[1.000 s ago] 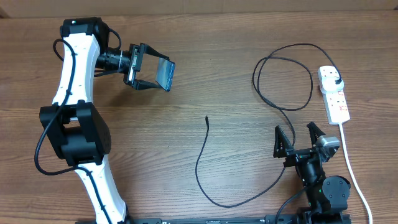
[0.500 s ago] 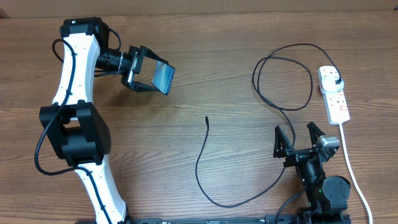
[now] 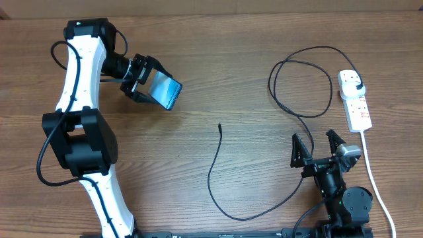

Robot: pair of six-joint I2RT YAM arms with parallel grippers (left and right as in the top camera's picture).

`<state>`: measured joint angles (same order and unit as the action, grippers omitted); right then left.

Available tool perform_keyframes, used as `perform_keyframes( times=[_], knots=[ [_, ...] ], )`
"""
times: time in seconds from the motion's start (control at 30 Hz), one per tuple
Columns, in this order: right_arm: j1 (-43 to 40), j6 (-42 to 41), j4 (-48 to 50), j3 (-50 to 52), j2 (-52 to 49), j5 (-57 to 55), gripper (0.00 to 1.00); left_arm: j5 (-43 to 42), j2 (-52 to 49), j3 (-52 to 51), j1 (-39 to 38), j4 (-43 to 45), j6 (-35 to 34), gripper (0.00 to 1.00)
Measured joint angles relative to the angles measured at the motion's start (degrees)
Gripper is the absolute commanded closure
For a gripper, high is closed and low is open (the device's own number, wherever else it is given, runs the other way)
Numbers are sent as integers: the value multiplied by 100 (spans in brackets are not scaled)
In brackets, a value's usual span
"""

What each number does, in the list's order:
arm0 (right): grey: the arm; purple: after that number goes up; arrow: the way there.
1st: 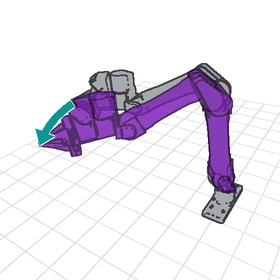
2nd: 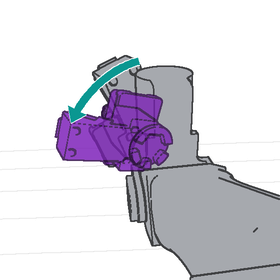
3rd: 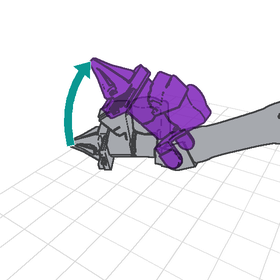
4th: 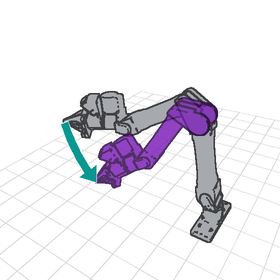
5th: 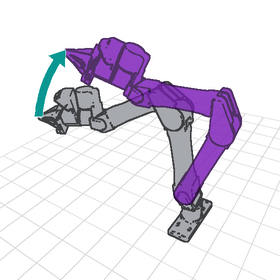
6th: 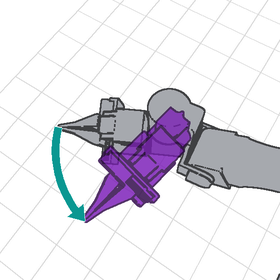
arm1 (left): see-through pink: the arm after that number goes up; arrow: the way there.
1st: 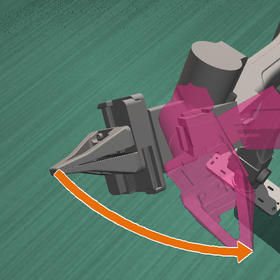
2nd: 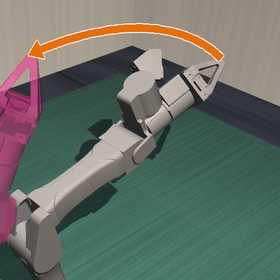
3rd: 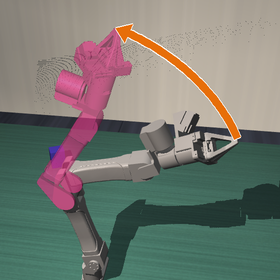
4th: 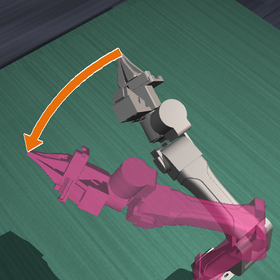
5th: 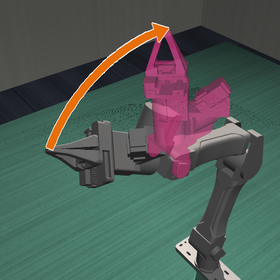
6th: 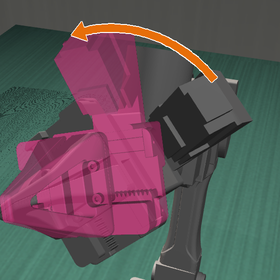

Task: Plug charger to phone and switch on socket
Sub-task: 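Lift the phone with the left gripper and tilt it upright, then bring the phone toward center while the right gripper reaches toward it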

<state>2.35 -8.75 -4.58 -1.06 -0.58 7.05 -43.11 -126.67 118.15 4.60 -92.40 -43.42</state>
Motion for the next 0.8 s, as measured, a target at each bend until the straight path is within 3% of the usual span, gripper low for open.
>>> perform_keyframes(
  times=[0.4, 0.8],
  knots=[
    [0, 4, 66, 0, 0, -35, 0, 1471, 0, -2, -55, 175, 63, 96],
    [0, -114, 487, 0, 0, 166, 0, 1703, 0, 0, -387, 306, 201, 96]
  ],
)
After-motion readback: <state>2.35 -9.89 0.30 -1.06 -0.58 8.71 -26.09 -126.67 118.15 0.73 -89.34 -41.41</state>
